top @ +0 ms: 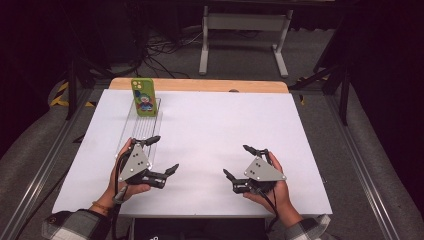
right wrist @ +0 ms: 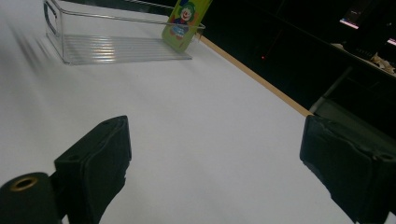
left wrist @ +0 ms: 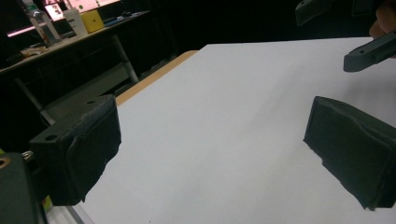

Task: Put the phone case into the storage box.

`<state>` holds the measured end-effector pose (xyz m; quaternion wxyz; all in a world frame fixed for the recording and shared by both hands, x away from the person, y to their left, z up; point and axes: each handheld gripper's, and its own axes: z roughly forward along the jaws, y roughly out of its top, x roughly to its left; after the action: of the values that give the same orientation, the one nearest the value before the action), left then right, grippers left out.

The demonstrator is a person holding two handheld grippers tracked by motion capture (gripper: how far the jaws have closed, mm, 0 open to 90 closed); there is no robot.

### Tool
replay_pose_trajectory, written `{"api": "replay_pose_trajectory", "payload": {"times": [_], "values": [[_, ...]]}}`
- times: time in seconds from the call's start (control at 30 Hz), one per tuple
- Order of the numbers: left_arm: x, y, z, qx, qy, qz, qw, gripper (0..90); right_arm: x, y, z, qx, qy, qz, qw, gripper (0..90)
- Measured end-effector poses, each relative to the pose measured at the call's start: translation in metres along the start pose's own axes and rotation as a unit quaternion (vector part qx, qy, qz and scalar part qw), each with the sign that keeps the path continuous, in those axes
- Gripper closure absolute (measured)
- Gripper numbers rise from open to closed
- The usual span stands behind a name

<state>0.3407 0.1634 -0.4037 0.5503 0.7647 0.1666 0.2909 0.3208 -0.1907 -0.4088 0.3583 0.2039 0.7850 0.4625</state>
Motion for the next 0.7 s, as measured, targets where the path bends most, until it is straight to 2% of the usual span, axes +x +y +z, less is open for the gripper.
{"api": "replay_pose_trajectory", "payload": {"times": [0.03,0.17,0.3,0.47,0.7], "values": [[0.0,-0.002,-0.001,0.002,-0.002,-0.006,1.0,5.0,0.0,0.0,0.0,-0.002,0.003,0.001,1.0,9.5],[-0.001,-0.006,-0.005,0.015,-0.003,-0.001,0.9999,4.6,0.001,0.0,-0.001,-0.003,0.007,-0.001,1.0,9.1],[0.0,-0.011,-0.008,0.021,-0.004,-0.007,0.9997,4.0,0.001,0.001,-0.001,-0.006,0.007,0.002,1.0,8.8],[0.004,-0.018,-0.015,0.027,0.01,-0.022,0.9993,4.5,0.001,-0.001,-0.002,-0.007,0.009,-0.003,0.9999,8.7],[0.003,-0.025,-0.02,0.039,0.016,-0.018,0.9989,5.0,0.001,-0.003,-0.004,-0.005,0.003,-0.004,1.0,8.5]]}}
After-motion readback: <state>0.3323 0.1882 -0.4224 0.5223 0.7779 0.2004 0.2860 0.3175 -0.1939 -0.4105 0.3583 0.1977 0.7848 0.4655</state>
